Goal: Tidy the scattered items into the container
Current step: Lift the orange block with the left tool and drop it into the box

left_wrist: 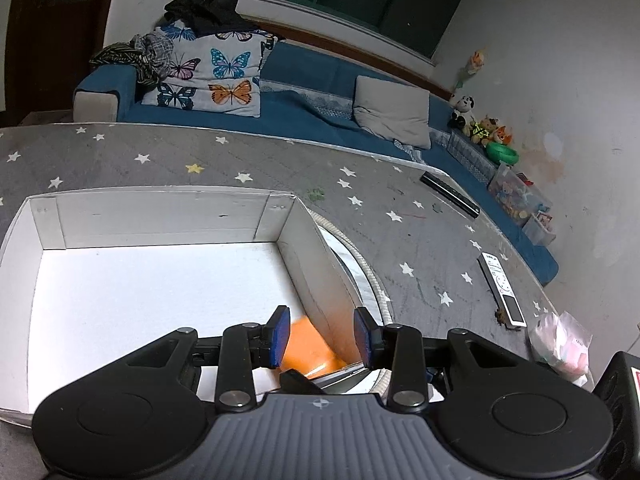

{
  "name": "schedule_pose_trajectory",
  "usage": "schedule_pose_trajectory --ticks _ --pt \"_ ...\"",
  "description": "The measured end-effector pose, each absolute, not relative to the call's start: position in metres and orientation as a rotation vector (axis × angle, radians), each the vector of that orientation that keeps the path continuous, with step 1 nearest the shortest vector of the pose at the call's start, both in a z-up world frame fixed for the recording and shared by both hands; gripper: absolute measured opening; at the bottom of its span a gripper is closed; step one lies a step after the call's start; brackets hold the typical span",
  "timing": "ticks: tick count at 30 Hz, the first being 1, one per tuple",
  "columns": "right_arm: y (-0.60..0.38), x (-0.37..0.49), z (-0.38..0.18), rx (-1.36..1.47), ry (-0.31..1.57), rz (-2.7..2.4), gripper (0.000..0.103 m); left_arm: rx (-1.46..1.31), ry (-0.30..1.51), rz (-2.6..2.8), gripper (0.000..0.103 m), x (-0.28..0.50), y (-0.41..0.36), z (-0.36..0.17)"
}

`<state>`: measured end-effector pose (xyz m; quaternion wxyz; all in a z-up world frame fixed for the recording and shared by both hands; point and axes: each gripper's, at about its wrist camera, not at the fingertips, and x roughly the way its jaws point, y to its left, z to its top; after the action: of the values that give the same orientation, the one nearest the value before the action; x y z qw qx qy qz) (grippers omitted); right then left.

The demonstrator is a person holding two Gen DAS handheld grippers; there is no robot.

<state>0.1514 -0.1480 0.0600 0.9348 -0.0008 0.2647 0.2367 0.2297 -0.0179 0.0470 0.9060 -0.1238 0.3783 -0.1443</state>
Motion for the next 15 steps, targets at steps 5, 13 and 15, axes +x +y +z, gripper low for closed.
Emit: schedule_pose_trajectory --ticks 5,13,15 --pt "-0.15 0.145 0.062 0.005 0.537 0.489 0.061 -0.258 0.777 -0.298 0.038 0.221 -0.016 0.046" --pt "-0.15 0.128 0.064 0.009 0.534 0.497 0.061 -0.232 0.763 -0.3 0.038 0.202 -0.018 0.045" --pt "-0.151 0.124 0.063 0.012 0.539 0.5 0.061 -0.235 0.764 -0.301 0.038 0.198 -0.018 0.044"
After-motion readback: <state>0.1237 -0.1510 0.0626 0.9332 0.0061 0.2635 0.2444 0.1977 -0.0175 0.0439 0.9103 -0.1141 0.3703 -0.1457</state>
